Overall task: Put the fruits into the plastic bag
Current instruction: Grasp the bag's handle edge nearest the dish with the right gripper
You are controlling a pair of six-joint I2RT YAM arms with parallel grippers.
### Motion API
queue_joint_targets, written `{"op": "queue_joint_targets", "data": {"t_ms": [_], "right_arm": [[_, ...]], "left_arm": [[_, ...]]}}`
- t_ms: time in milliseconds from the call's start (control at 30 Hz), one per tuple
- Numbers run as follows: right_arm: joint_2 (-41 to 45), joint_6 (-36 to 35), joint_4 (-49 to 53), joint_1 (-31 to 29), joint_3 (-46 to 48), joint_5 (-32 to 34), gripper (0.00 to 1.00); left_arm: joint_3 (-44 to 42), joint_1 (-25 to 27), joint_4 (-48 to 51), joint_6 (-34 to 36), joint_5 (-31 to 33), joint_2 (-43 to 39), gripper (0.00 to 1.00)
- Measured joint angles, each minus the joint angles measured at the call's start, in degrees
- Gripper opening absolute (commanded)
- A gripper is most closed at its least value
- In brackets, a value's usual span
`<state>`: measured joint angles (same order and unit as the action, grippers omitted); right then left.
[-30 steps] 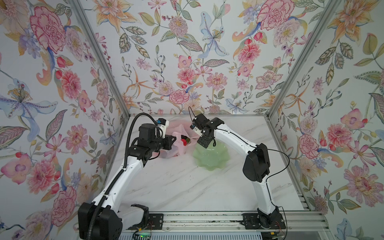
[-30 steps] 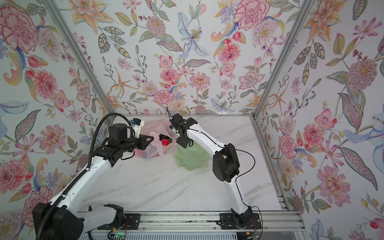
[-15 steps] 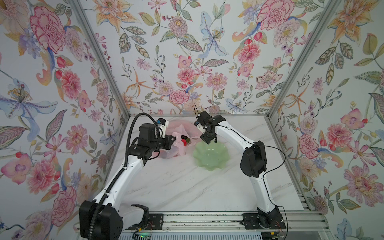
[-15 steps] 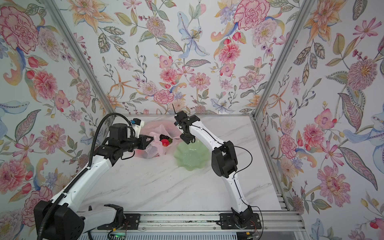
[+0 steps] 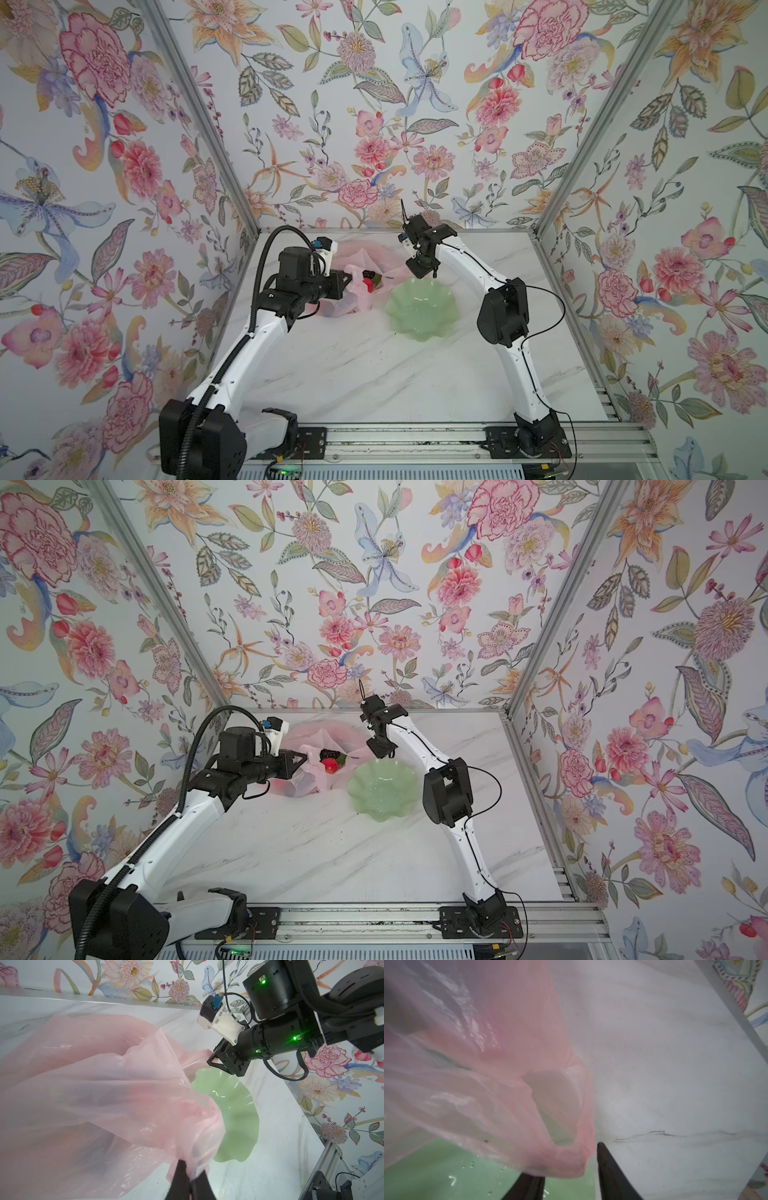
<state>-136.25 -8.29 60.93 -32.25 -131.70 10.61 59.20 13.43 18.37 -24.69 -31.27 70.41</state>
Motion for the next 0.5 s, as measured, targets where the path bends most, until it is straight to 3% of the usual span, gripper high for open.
{"op": "queue_joint_targets", "data": {"t_ms": [100, 200, 500], "right_arm": [[-0.39, 0.90, -0.02, 0.04, 0.00, -1.03, 0.22], [-0.42, 1.77, 0.09, 0.04, -0.13, -1.60, 0.02], [-0.39, 6.29, 0.59, 0.46, -3.43, -1.81, 0.00]], "left_arm": [[-0.09, 0.02, 0.02, 0.00, 0.00, 0.13, 0.00], [-0.11, 0.00, 0.00, 0.00, 0.00, 0.15, 0.00], [-0.59, 0.00, -0.04, 0.00, 0.00, 0.15, 0.00]]}}
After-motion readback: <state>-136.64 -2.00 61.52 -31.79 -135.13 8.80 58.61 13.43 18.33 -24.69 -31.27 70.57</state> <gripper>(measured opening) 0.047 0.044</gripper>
